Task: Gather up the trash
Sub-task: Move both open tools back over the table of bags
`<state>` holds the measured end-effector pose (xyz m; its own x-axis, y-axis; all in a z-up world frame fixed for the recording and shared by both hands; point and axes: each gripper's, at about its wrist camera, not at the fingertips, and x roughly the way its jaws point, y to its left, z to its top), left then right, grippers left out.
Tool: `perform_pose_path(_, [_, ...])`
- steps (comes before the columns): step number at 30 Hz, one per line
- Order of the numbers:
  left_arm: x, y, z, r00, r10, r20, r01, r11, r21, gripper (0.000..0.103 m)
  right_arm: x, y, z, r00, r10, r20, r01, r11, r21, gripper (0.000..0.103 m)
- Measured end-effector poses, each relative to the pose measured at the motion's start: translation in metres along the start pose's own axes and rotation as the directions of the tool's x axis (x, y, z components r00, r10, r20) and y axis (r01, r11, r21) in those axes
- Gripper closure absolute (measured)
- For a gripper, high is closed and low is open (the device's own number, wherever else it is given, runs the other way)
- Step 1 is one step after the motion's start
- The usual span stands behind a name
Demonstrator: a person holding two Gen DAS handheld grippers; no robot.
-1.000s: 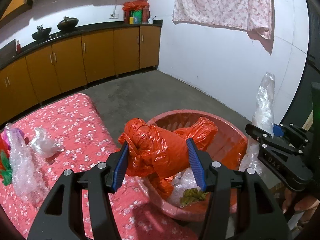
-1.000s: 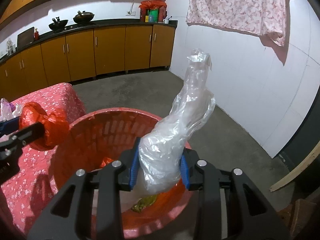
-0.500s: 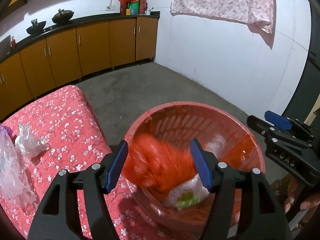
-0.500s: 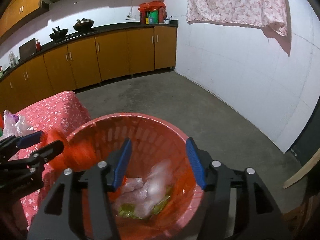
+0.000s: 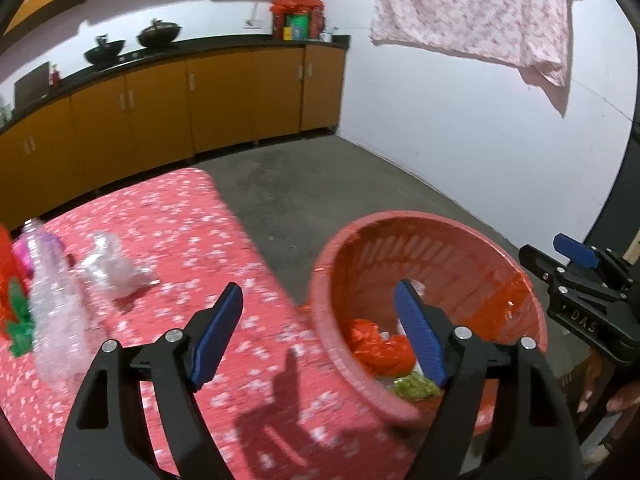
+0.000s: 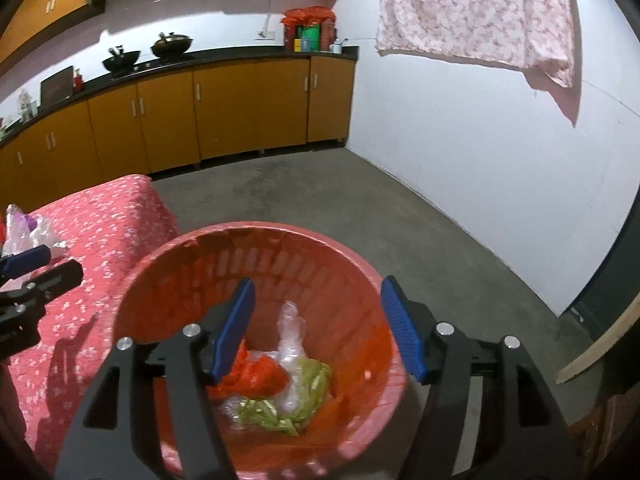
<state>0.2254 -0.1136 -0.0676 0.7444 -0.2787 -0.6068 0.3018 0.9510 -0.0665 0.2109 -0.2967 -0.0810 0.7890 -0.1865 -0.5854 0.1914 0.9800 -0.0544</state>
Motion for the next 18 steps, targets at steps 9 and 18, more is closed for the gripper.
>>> perform_pose_path(9, [-0.041,0.057,-0.015,0.993,0.104,0.050,-0.100,0.992,-0.070,0.024,-0.009,0.057,0.005,0.996,0.092,0.014,-0.091,0.994,-0.063,0.037])
perform_pose_path(18, [-0.092,0.145,-0.044,0.950,0.303,0.075,-0.285,0.940,-0.188,0.018,-0.018,0.140,0.011,0.973,0.228,0.015,-0.225,0.966,-0.130,0.037])
